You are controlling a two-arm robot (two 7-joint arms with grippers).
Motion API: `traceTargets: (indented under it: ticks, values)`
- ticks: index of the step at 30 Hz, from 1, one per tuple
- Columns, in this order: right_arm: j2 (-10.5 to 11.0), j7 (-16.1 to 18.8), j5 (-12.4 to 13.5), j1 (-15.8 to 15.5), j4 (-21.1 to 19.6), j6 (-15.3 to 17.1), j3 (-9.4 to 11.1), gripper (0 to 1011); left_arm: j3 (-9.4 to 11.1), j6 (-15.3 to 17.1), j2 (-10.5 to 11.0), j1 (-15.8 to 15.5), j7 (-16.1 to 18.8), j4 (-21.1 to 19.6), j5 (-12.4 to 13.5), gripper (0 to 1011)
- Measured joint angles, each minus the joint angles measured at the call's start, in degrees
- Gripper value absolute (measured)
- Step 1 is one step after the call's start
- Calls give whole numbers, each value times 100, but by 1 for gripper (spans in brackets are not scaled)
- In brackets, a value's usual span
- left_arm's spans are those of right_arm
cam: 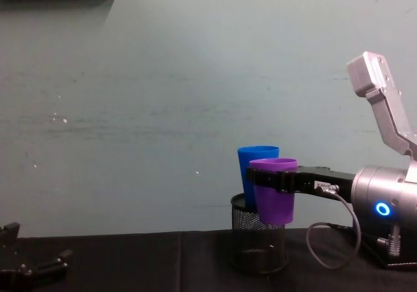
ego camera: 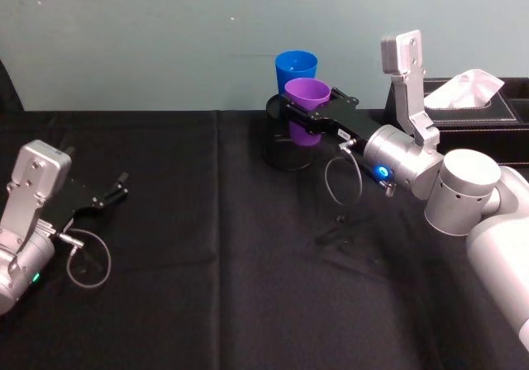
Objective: Pick up one cup with a gripper and tap it against the other cup.
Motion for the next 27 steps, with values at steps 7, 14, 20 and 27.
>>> traceTargets:
  ticks: [7,14,20,27]
  values:
    - [0,0,0,0,0,0,0,743,0,0,0,0,0,0,0,1000]
    - [0,0,0,0,0,0,0,743,0,0,0,0,0,0,0,1000]
    - [0,0,0,0,0,0,0,743,0,0,0,0,0,0,0,1000]
    - [0,0,0,0,0,0,0,743,0,0,0,0,0,0,0,1000]
